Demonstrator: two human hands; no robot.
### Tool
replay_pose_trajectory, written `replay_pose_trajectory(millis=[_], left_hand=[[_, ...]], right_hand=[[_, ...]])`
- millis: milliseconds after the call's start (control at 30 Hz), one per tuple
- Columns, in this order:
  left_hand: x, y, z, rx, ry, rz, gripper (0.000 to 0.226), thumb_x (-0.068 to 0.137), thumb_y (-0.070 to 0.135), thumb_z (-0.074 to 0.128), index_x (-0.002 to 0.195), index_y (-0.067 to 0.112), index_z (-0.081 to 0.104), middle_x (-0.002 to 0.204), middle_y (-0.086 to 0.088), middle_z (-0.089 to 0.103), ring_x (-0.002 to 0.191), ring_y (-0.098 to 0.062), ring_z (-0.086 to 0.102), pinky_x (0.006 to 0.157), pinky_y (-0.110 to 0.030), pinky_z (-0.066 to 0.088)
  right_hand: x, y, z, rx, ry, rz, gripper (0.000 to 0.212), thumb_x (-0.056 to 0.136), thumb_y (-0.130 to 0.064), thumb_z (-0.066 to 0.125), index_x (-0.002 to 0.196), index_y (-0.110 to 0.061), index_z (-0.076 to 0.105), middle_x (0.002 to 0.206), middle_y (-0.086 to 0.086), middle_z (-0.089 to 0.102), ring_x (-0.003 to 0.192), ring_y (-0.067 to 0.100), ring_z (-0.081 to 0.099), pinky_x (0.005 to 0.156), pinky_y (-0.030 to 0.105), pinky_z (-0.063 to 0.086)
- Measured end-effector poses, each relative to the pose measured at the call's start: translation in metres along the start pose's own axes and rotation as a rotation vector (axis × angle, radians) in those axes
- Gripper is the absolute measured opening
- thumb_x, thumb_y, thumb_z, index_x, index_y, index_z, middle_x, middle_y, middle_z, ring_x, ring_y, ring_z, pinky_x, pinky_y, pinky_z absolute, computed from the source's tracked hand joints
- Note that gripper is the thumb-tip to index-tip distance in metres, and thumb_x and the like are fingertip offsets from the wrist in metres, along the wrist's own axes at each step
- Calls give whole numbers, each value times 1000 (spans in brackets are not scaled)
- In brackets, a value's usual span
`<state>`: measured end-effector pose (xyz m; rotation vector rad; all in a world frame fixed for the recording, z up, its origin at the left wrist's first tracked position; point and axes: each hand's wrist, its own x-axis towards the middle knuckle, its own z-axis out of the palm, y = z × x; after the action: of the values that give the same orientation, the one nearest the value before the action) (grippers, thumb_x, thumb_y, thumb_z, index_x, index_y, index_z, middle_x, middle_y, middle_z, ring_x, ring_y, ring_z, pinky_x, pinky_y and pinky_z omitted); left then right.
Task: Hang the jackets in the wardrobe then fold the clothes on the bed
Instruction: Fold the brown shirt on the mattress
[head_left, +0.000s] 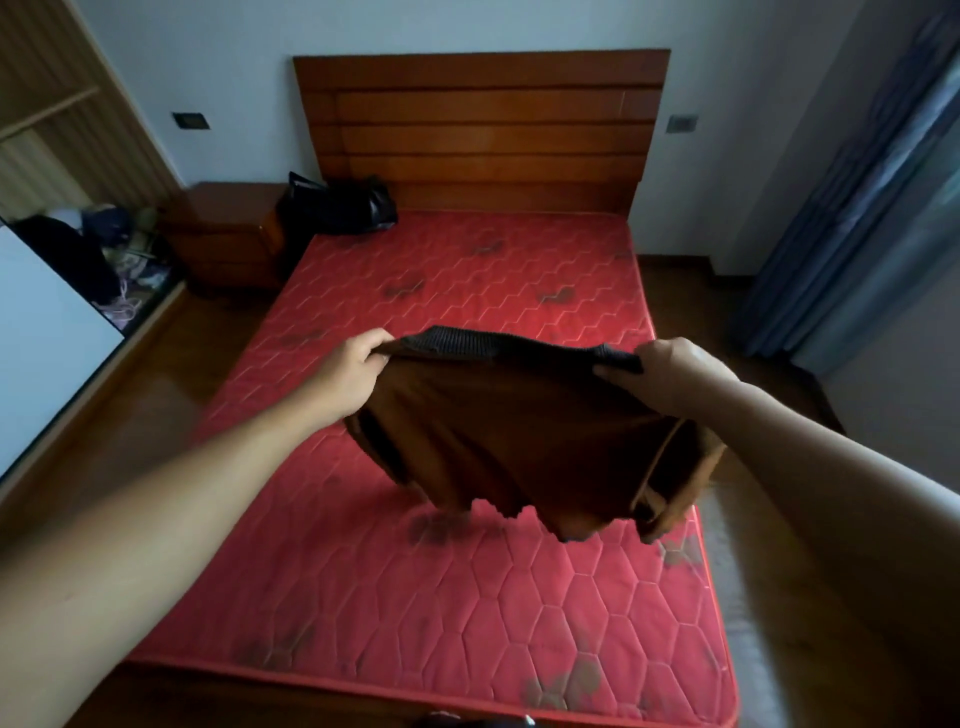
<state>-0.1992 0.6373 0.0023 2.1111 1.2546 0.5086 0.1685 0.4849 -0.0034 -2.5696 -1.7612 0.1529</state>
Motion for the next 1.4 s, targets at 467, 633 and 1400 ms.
replay_pose_trajectory(millis=[467,633,1400], left_hand=[[-3,-7,-8,188,-365,42,21,92,21,45,78,13,58,66,-6,57,62,-22,56,61,-47,49],[2,-12,-10,165,-405,21,22,94,26,46,85,21,66,84,-10,69,81,-29,67,72,-48,56],[203,94,-117,393,148,311,14,96,45,39,95,38,51,65,-2,60,50,-16,58,45,-42,44]], right_hand=[[-9,20,-7,608,-756,141,50,84,-54,74,109,-10,73,99,5,78,95,26,75,96,43,57],[1,12,-8,595,-725,213,41,84,-44,73,104,-9,74,94,9,78,89,28,76,93,45,59],[161,5,-170,21,560,-71,30,93,-48,49,99,-20,58,64,-5,39,58,26,43,54,30,35]])
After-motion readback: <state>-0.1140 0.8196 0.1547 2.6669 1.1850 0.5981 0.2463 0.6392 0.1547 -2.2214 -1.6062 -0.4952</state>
